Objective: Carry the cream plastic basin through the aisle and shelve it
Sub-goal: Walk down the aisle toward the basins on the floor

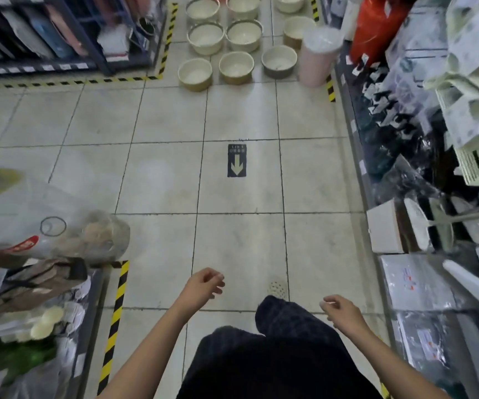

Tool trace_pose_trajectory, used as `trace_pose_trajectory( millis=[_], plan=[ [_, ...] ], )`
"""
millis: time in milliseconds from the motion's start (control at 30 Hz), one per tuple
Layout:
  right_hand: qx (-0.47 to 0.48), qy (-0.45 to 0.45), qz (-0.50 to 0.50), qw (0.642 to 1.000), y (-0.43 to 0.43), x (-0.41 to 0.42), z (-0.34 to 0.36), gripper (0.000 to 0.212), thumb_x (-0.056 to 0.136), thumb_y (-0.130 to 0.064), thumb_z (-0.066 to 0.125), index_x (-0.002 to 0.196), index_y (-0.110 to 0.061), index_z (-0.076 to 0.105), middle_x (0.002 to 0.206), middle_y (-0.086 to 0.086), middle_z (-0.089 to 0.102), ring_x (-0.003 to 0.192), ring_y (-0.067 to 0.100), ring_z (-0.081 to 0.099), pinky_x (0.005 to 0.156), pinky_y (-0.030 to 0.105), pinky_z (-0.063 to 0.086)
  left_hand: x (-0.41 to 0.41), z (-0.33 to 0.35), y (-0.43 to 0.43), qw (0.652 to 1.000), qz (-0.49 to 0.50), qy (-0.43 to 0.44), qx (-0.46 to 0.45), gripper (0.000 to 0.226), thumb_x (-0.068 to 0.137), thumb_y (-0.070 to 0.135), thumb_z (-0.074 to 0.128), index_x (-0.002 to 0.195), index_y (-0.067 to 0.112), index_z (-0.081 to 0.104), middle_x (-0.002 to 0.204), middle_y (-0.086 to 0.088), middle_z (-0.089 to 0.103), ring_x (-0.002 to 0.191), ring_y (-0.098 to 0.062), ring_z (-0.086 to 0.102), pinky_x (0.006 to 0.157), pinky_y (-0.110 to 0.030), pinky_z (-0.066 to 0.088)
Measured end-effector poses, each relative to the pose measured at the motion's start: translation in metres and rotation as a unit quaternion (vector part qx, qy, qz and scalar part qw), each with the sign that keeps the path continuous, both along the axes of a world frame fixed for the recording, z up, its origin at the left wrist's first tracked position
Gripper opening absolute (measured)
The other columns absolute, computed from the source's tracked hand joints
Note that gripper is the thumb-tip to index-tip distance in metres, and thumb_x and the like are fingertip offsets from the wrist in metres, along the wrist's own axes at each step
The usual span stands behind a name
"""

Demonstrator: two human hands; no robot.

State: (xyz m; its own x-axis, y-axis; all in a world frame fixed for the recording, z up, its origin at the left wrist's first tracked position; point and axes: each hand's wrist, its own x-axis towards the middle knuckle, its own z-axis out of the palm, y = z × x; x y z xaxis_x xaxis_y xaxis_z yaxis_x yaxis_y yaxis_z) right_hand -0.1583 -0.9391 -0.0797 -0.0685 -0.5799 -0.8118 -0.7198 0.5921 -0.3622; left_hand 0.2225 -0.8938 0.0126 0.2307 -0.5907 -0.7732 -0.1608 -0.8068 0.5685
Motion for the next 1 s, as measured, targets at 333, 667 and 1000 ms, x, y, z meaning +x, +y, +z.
trace_pose_trajectory(
  millis=[333, 667, 1000],
  plan=[
    [-0.029, -0.067, 0.136, 0.988, -0.257, 0.143, 0.063, 0.029, 0.098, -0.037, 0.064, 0.126, -0.027, 0.065, 0.115, -0.001, 0.068, 0.107, 0.018, 0.064, 0.085, 0.028, 0.045, 0.094, -0.035, -0.132, 0.979, 0.164, -0.013, 0.121, 0.016, 0.107, 0.01, 0.056, 0.1, 0.002, 0.067, 0.087, -0.015, 0.073, 0.075, -0.029, 0.067, 0.069, -0.032, 0.051],
    [-0.02, -0.047, 0.14, 0.989, -0.5, 0.286, 0.052, 0.033, 0.101, -0.033, 0.062, 0.131, -0.021, 0.064, 0.117, 0.002, 0.067, 0.104, 0.018, 0.062, 0.085, 0.025, 0.041, 0.236, -0.067, -0.391, 0.978, 0.156, -0.014, 0.138, 0.012, 0.104, 0.01, 0.058, 0.096, 0.004, 0.065, 0.079, -0.01, 0.07, 0.066, -0.025, 0.063, 0.062, -0.029, 0.048],
    [-0.044, -0.036, -0.008, 0.998, -0.736, 0.345, 0.065, 0.024, 0.098, -0.032, 0.067, 0.121, -0.023, 0.066, 0.101, -0.003, 0.069, 0.098, 0.025, 0.07, 0.093, 0.043, 0.058, 0.297, -0.009, -0.726, 1.0, 0.013, -0.002, -0.005, 0.015, 0.107, 0.015, 0.056, 0.107, 0.004, 0.067, 0.096, -0.011, 0.073, 0.079, -0.022, 0.066, 0.069, -0.028, 0.051]
  ],
)
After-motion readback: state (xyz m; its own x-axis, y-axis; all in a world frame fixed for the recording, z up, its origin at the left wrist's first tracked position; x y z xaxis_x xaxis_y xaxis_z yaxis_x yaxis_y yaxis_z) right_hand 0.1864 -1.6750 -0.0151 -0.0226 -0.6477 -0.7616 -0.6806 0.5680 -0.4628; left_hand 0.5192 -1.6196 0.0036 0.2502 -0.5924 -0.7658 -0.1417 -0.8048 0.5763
